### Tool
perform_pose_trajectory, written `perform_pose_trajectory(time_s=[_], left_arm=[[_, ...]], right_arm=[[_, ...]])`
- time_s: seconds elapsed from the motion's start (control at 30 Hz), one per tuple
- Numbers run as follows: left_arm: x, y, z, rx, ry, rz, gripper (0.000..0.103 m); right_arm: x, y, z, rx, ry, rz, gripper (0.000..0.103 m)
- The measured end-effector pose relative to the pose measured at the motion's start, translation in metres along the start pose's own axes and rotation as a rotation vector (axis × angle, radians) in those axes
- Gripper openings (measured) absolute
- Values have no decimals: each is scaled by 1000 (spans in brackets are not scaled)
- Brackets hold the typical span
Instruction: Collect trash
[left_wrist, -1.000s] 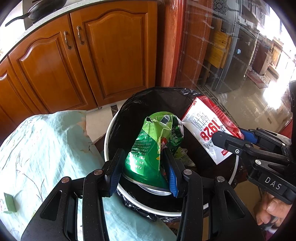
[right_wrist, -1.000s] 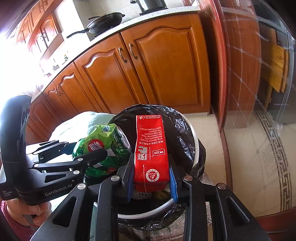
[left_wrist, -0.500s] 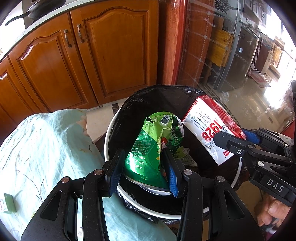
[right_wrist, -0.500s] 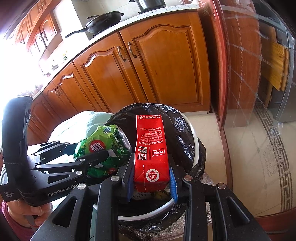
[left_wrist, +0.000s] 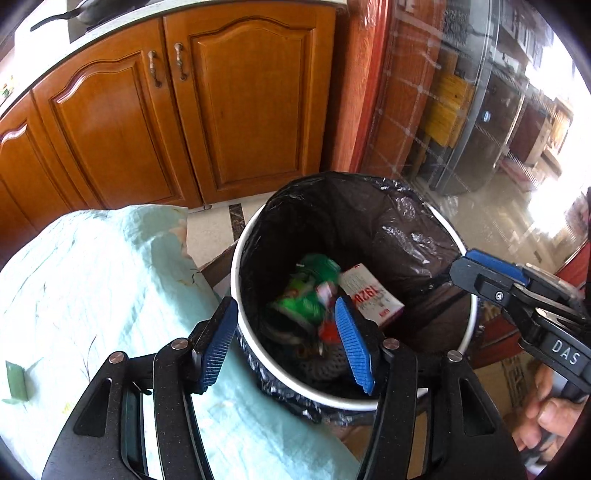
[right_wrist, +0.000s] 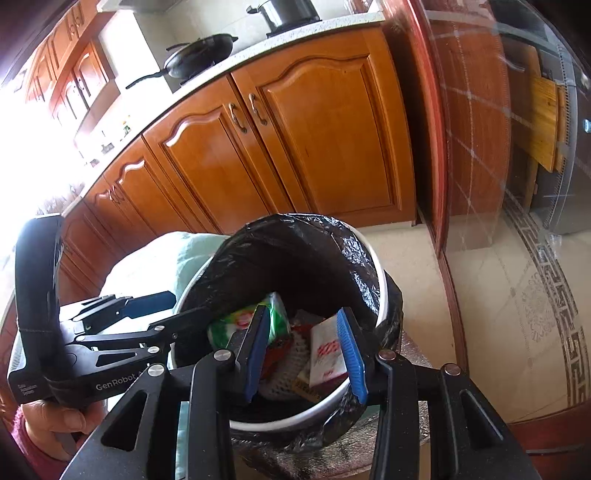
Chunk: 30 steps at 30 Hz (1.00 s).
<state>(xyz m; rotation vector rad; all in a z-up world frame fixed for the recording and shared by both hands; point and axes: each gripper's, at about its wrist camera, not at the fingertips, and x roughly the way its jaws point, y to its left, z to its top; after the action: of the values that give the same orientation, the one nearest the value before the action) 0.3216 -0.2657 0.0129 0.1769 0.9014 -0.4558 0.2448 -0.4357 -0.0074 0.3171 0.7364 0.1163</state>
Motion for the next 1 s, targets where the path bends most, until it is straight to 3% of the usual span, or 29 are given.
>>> perform_pose_trajectory(time_s=[0.17,0.43,0.73,0.93,1.0], left_arm=[[-25,18,-21,-79,-47,-28,64],[-60,40,-64,-189,-83,-61,65],[-93,60,-118,-276,-119,-73,69],[-112,74,-148,-317,-151,-67,70],[-121,75,-157,-325,-188,-61,75]], right_arm=[[-13,1,-8,36,-32,33,42],[-34,14,-39,93,-93,68,47],[-68,48,-74,118,-203,96,69],[-90,72,-99,97,-283,59,79],[-96,80,-107,81,-300,48,84]])
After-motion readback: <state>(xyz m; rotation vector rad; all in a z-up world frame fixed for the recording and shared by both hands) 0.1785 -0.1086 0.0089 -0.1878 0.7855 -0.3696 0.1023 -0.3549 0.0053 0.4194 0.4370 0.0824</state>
